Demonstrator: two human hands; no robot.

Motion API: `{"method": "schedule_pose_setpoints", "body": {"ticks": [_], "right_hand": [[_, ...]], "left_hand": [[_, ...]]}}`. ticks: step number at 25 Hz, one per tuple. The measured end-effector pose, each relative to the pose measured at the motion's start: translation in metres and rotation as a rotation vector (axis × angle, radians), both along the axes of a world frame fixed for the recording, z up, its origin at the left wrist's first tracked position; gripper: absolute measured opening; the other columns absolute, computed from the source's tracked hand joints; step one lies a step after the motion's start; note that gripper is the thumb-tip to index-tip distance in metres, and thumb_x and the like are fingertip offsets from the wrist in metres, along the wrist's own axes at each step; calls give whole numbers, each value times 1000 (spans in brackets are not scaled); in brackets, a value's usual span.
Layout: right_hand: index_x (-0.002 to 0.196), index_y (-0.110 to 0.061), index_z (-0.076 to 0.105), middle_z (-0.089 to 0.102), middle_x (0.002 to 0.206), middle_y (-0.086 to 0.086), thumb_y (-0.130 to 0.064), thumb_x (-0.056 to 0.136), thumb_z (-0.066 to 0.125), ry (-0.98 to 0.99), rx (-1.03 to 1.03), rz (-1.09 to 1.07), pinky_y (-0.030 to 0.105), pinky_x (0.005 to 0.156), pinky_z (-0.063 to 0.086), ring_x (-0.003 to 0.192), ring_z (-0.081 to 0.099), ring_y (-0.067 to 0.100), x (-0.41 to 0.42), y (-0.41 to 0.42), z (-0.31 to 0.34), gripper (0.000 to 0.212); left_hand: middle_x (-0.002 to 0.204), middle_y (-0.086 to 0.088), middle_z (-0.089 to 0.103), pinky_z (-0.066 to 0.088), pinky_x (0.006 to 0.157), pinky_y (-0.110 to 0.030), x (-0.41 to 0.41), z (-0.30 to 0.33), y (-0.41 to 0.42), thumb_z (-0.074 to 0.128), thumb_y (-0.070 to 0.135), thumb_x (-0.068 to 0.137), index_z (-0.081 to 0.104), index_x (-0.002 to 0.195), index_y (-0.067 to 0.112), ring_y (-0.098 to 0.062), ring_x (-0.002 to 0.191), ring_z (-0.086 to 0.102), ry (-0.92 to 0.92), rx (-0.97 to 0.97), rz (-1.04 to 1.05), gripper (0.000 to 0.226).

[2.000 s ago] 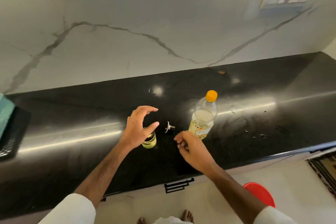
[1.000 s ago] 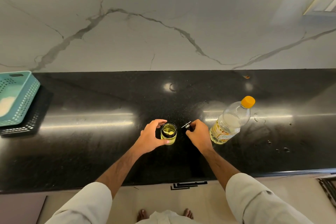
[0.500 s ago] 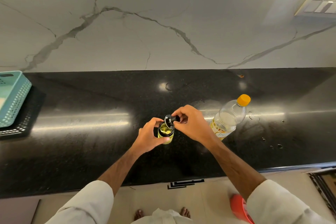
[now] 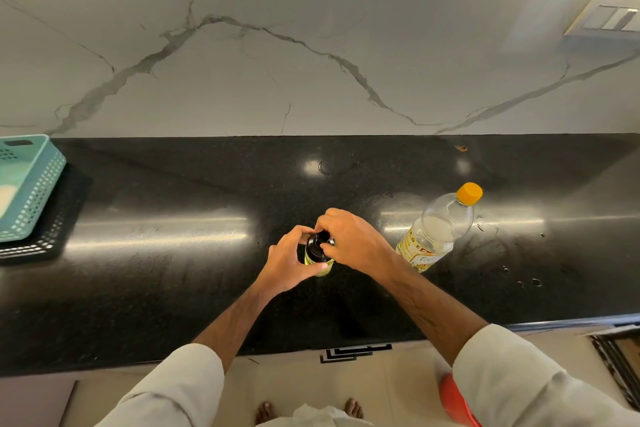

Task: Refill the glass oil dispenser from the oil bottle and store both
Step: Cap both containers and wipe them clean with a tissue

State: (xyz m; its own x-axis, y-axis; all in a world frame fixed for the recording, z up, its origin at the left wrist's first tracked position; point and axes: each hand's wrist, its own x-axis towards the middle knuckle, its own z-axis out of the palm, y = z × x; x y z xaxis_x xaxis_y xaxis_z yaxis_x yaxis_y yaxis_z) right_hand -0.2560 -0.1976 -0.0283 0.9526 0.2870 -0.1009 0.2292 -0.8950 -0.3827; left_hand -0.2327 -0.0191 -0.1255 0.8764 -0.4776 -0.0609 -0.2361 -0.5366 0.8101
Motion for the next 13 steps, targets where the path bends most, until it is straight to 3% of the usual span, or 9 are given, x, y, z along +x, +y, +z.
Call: {"method": "schedule_pose_setpoints", "body": {"ticks": [4, 9, 13], "right_hand": [[121, -16, 66, 61, 113, 0, -18, 96, 68, 6, 12, -29, 30, 92, 52, 102, 58, 13, -1, 0, 0, 26], [121, -14, 64, 61, 116, 2, -22, 97, 70, -8, 36, -96, 25, 87, 46, 104, 59, 16, -5, 3, -4, 26], [137, -21, 55, 57, 118, -5, -31, 88, 80, 34, 197, -188, 28, 91, 53, 98, 60, 8, -15, -6, -14, 56]], "left_hand": [[116, 24, 62, 45, 107, -48, 1, -2, 0, 76, 59, 68, 45, 121, 46, 3, 116, 57, -6, 14, 0, 63], [117, 18, 64, 49, 106, -42, 1, -5, -1, 83, 45, 73, 49, 125, 34, 0, 114, 60, -24, -1, 7, 63], [126, 18, 59, 47, 106, -32, -1, -5, 3, 85, 47, 71, 47, 132, 33, 1, 117, 56, 18, 1, -28, 74]]}}
